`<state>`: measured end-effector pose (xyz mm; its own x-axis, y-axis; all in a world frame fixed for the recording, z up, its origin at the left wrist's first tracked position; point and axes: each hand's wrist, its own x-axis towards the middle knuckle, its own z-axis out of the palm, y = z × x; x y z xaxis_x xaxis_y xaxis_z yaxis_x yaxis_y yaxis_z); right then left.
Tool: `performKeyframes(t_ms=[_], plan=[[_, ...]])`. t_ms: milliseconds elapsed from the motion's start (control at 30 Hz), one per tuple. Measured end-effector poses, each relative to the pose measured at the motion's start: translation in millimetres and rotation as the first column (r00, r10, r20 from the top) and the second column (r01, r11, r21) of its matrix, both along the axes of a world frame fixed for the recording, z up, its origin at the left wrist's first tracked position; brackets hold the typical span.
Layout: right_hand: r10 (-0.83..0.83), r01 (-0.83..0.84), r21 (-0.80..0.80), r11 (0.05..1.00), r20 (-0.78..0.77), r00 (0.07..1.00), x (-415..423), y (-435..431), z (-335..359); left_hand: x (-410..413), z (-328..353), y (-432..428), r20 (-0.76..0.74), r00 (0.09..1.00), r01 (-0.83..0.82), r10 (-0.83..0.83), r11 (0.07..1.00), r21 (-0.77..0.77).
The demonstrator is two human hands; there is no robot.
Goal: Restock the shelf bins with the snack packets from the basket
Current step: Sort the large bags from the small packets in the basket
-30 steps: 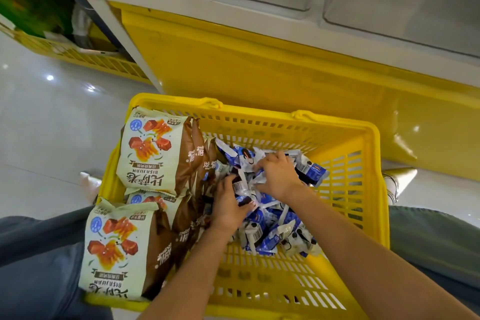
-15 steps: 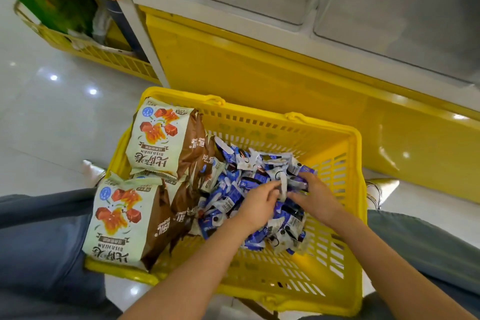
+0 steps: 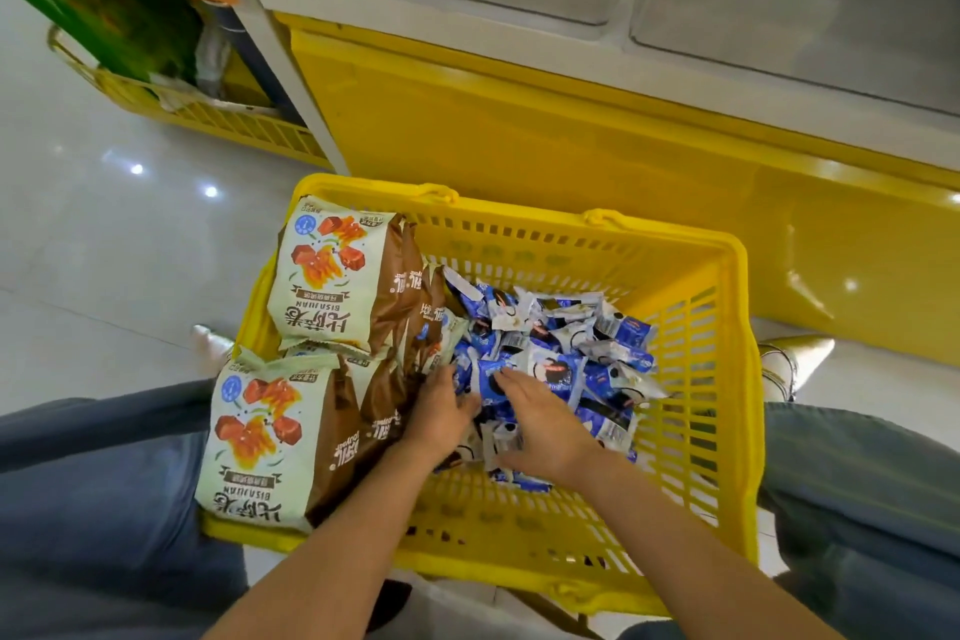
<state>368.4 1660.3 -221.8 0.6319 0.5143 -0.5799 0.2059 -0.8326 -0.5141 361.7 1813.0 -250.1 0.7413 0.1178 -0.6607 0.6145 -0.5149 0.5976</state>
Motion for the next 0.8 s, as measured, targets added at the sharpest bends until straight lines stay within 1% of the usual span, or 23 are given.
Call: performKeyframes(t_ms=[67,167,200,300,367,433,567,600,700,800], plan=[[0.005,-0.004,-0.049,0.999,0.031,1.0,1.5,5.4,-6.8,2.0,-3.2,0.0,0.0,0.999,-0.044,0.044,0.998,-0.033],[-0.054,0.053,-0.093,0.994,-0.004,0.999,7.7,7.9,-13.5,4.7,-5.3,-0.6,-0.026,0.997,-0.079,0.076,0.99,-0.114],[-0.062,0.06,-0.105,0.993,-0.018,0.998,11.5,7.2,-14.6,5.5,-6.3,-0.6,-0.016,0.998,-0.054,0.053,0.994,-0.099],[-0.012,0.01,-0.099,0.995,-0.021,1.0,28.3,1.3,-14.6,8.6,-8.3,1.2,0.0,0.995,0.1,-0.1,0.992,0.078],[0.046,-0.048,-0.09,0.995,-0.021,0.999,38.8,-5.0,-12.4,10.7,-8.9,2.0,-0.02,0.99,0.144,-0.143,0.983,0.115],[0.083,-0.081,-0.098,0.992,0.014,0.996,44.5,-10.3,-11.2,8.9,-9.2,0.0,-0.018,0.987,0.161,-0.16,0.979,0.125],[0.043,-0.031,-0.065,0.997,0.191,0.981,44.5,-14.9,-9.3,3.4,-6.7,-3.6,-0.005,0.992,0.13,-0.13,0.987,0.092],[0.048,-0.038,-0.058,0.998,0.195,0.98,43.2,-15.0,-9.0,3.2,-5.9,-3.0,-0.009,0.992,0.128,-0.128,0.989,0.078],[0.038,-0.029,-0.068,0.997,0.138,0.99,38.9,-11.8,-4.1,2.8,-1.0,0.1,0.017,0.991,0.13,-0.132,0.99,0.059],[0.121,-0.105,-0.099,0.99,0.174,0.977,38.6,-10.9,0.6,0.4,5.8,0.5,0.063,0.991,0.112,-0.116,0.992,0.055]])
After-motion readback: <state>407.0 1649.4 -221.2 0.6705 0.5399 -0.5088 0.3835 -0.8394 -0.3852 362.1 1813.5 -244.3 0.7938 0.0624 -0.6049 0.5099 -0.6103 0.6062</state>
